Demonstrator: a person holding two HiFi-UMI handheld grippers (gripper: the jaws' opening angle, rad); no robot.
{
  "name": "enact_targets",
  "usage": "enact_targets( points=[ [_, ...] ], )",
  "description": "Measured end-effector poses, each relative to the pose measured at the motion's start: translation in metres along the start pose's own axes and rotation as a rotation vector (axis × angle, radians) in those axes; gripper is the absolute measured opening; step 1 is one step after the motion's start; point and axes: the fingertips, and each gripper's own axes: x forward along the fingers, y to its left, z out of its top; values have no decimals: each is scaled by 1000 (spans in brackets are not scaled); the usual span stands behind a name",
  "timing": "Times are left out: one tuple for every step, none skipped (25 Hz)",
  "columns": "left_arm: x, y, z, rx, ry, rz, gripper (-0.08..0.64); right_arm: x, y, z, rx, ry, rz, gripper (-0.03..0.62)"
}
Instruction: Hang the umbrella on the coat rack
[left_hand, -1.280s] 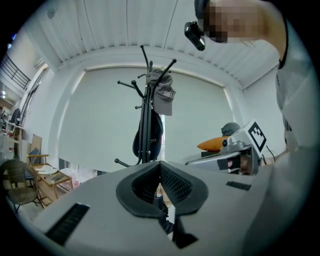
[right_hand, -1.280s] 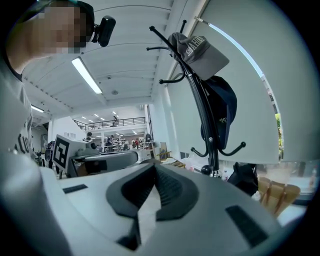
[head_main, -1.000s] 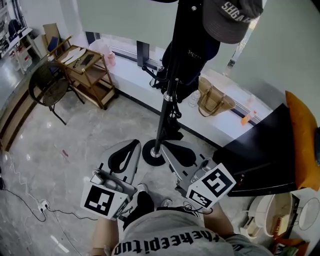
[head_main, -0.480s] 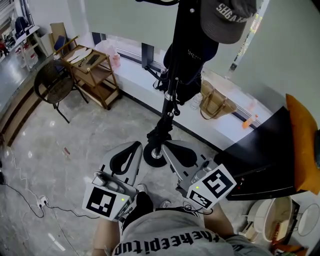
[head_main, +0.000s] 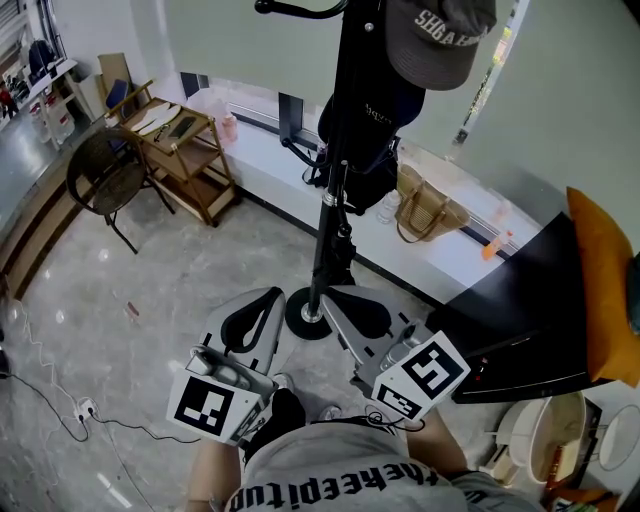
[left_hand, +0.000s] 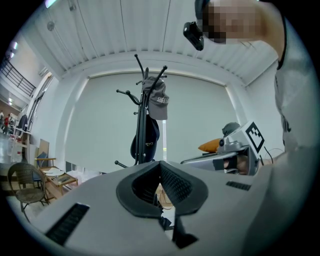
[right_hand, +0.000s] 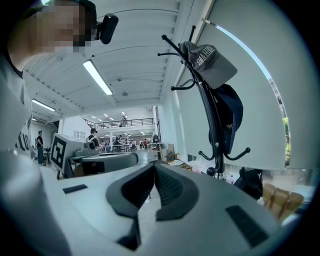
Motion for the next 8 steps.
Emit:
enact_targets(
  points=[
    [2, 1, 1, 1, -1, 3, 15, 1, -1, 0, 0, 0, -1, 12],
    [3, 2, 3, 1, -4, 5, 15, 1, -2, 0, -1, 1, -2, 12],
    [5, 3, 4, 2, -9, 6, 15, 2, -3, 1, -1, 2, -2, 13],
    [6, 3, 5, 2, -10, 5, 15, 2, -3, 1, -2, 3, -3, 12],
    [7, 3, 6, 1, -9, 4, 15, 2, -4, 1, -2, 4, -3, 12],
    [8, 3, 6, 1, -9, 2, 15, 2, -5, 2, -1, 5, -4, 12],
    [9, 2, 7, 1, -9, 0, 15, 2, -5, 2, -1, 5, -5, 12],
    [9, 2, 7, 0, -9, -2, 15, 2, -6, 3, -1, 5, -6, 12]
  ],
)
